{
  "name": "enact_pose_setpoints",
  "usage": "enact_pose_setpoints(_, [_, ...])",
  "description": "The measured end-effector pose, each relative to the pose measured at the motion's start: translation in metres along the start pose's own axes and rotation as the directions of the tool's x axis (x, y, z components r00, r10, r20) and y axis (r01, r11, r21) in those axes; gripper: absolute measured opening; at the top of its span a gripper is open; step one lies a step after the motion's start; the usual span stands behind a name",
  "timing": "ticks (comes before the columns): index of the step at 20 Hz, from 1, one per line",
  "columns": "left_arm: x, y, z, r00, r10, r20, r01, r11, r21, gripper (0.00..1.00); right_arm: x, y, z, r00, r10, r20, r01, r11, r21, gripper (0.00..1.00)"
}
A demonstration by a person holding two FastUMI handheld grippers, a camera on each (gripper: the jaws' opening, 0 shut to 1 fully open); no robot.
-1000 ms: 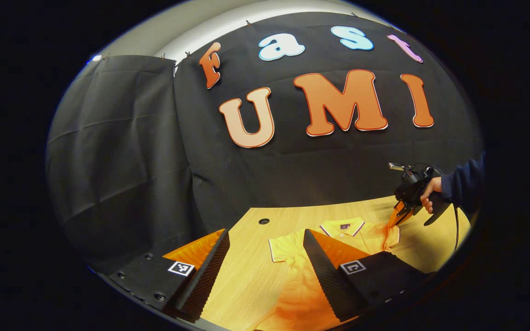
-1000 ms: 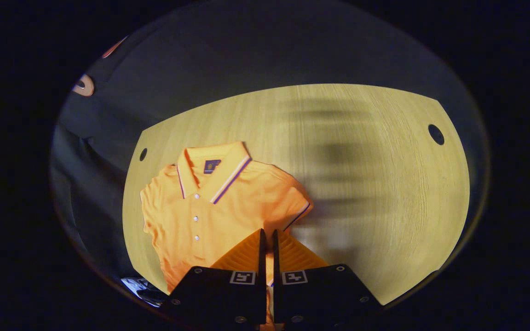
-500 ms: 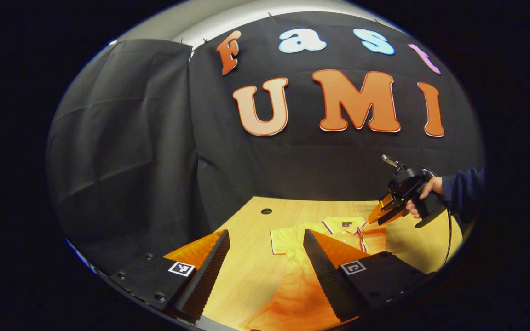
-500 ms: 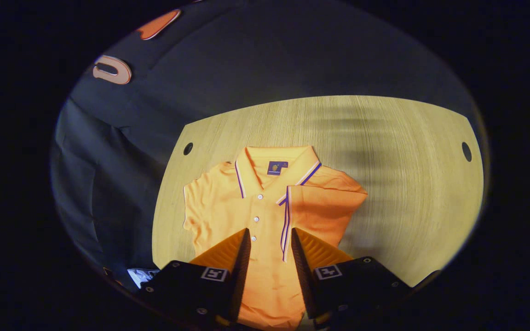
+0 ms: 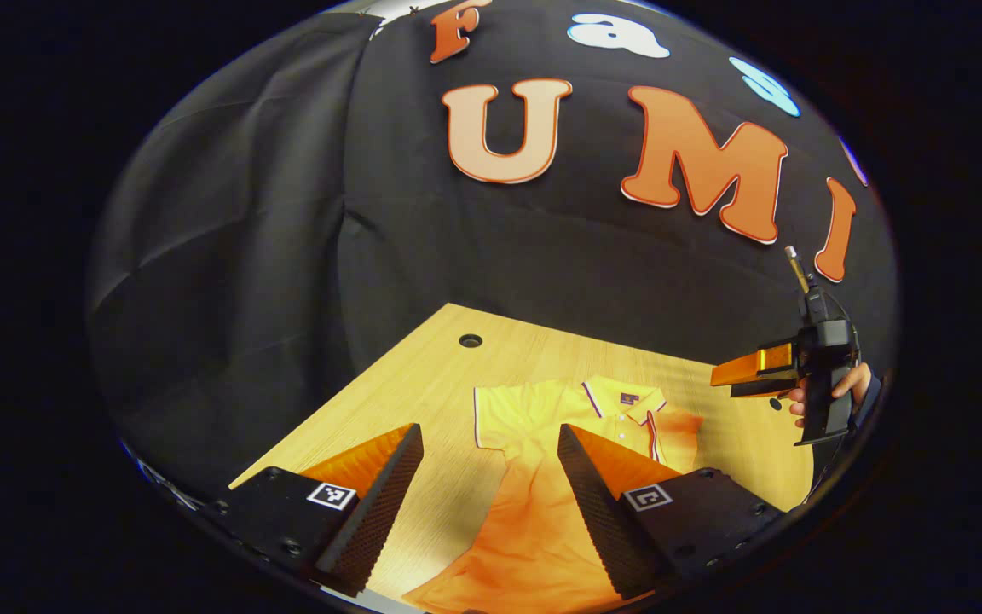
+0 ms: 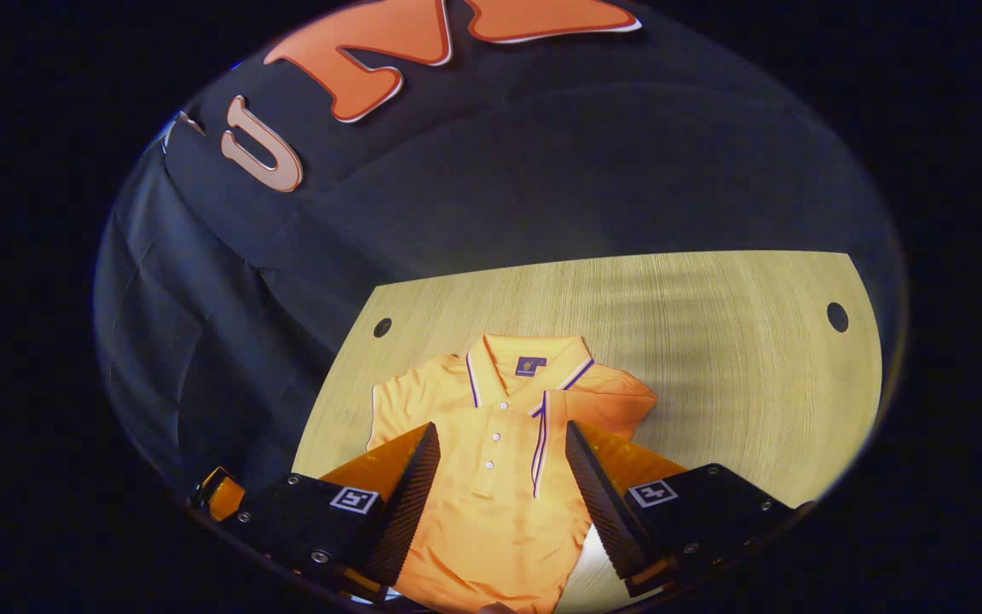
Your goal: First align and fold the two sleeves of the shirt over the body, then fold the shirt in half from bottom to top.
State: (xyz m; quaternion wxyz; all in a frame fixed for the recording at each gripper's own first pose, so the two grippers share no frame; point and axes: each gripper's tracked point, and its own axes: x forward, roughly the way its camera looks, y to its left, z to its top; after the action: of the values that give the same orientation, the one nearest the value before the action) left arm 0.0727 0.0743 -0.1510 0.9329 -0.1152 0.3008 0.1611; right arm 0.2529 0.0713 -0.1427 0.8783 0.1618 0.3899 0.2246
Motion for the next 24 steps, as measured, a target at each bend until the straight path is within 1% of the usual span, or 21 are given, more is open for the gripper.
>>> enact_pose_setpoints(3, [0.031,-0.009,-0.003,0.996,-0.042,-0.081,0.045,0.999,0.028,0.98,-0.021,0.006,0.001,0.997,-0.012,0.077,0.013,1.0,-0.023,0.92])
enact_pose_setpoints(5, [0.05,-0.01,-0.014,0.986,-0.073,-0.151,0.076,0.997,0.011,0.98,-0.038,0.013,-0.005,0.995,-0.004,0.097,0.005,1.0,-0.002,0.92])
enact_pose_setpoints(6, [0.06,-0.008,-0.02,0.977,-0.086,-0.194,0.088,0.996,0.002,0.98,-0.045,0.013,-0.005,0.994,-0.013,0.113,0.012,1.0,0.01,0.93])
enact_pose_setpoints(8, [0.082,-0.004,-0.028,0.961,-0.103,-0.256,0.103,0.995,-0.014,0.98,-0.058,0.011,-0.003,0.984,-0.057,0.167,0.052,0.998,0.034,0.95])
enact_pose_setpoints(10, [0.104,-0.001,-0.034,0.941,-0.118,-0.318,0.112,0.993,-0.036,0.98,-0.073,0.011,-0.005,0.972,-0.099,0.215,0.09,0.995,0.054,0.95])
enact_pose_setpoints(12, [0.128,0.0,-0.043,0.905,-0.152,-0.398,0.139,0.988,-0.061,0.98,-0.088,0.009,-0.01,0.955,-0.149,0.256,0.14,0.989,0.055,0.95])
enact_pose_setpoints(14, [0.146,-0.001,-0.047,0.86,-0.206,-0.467,0.177,0.979,-0.105,0.98,-0.099,0.012,-0.017,0.935,-0.2,0.293,0.195,0.98,0.047,0.96])
enact_pose_setpoints(15, [0.155,0.001,-0.048,0.838,-0.219,-0.5,0.181,0.976,-0.123,0.98,-0.109,0.013,-0.02,0.924,-0.224,0.31,0.222,0.974,0.042,0.96])
enact_pose_setpoints(17, [0.177,0.007,-0.055,0.797,-0.206,-0.568,0.16,0.978,-0.13,0.98,-0.123,0.02,-0.025,0.899,-0.265,0.348,0.269,0.962,0.04,0.97])
enact_pose_setpoints(18, [0.186,0.007,-0.062,0.77,-0.209,-0.603,0.161,0.978,-0.134,0.98,-0.128,0.022,-0.028,0.887,-0.286,0.363,0.289,0.956,0.047,0.97])
enact_pose_setpoints(20, [0.208,0.003,-0.071,0.733,-0.221,-0.643,0.172,0.975,-0.139,0.99,-0.143,0.031,-0.037,0.857,-0.332,0.395,0.332,0.941,0.072,0.97])
enact_pose_setpoints(22, [0.227,0.0,-0.077,0.701,-0.221,-0.678,0.192,0.974,-0.119,0.98,-0.154,0.038,-0.046,0.828,-0.372,0.419,0.363,0.926,0.103,0.97])
enact_pose_setpoints(24, [0.246,-0.004,-0.083,0.684,-0.195,-0.703,0.205,0.976,-0.072,0.98,-0.165,0.043,-0.06,0.808,-0.404,0.428,0.384,0.913,0.137,0.98])
